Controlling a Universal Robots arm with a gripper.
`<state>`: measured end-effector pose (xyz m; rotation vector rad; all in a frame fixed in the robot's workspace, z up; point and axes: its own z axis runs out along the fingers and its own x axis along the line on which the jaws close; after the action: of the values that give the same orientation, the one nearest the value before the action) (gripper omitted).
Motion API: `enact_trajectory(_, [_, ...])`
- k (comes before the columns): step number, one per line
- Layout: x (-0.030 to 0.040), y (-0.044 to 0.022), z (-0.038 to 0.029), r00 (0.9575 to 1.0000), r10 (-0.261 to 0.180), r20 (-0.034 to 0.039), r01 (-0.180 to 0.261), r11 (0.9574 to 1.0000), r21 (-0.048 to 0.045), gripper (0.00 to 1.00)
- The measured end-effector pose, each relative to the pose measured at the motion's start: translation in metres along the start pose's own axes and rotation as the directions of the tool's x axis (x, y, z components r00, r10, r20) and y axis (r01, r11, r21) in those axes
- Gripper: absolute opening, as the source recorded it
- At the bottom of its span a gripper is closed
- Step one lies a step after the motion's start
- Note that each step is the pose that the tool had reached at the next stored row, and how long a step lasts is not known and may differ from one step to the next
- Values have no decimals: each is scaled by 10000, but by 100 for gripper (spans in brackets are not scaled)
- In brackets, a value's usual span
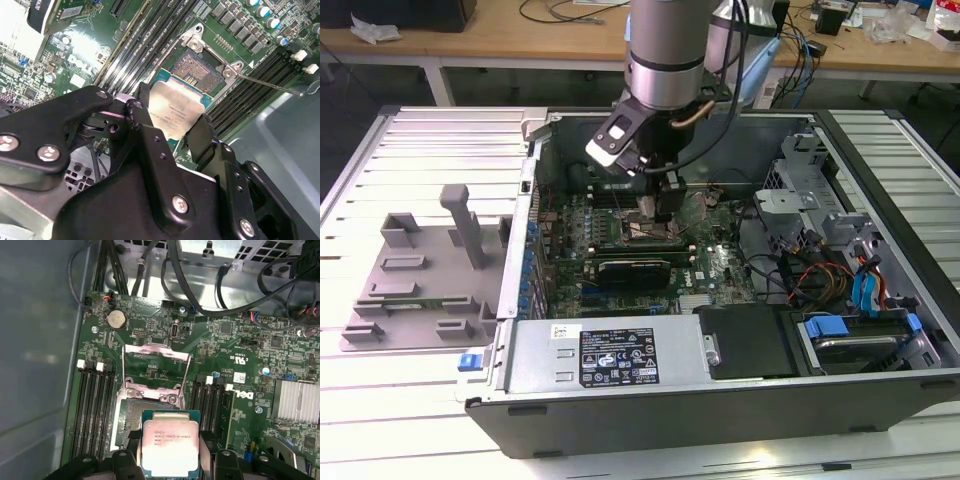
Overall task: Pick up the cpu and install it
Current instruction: 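Place the cpu into insertion slot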
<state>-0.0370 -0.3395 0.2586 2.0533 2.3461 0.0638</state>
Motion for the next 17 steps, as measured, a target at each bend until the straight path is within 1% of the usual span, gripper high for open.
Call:
enact_trajectory(5, [3, -23, 56, 9999, 153, 7, -153, 9999, -2, 55])
enact_trajectory(6, [3, -27, 83, 9998, 204, 11, -204, 9998, -2, 55])
enact_trajectory(8, [3, -29, 111, 9997, 262, 13, -262, 9997, -2, 55])
enact_trajectory(13, [65, -26, 159, 9994, 342, 16, -342, 9994, -3, 55])
enact_trajectory(17, [78, -29, 191, 9985, 539, 27, -539, 9985, -3, 55])
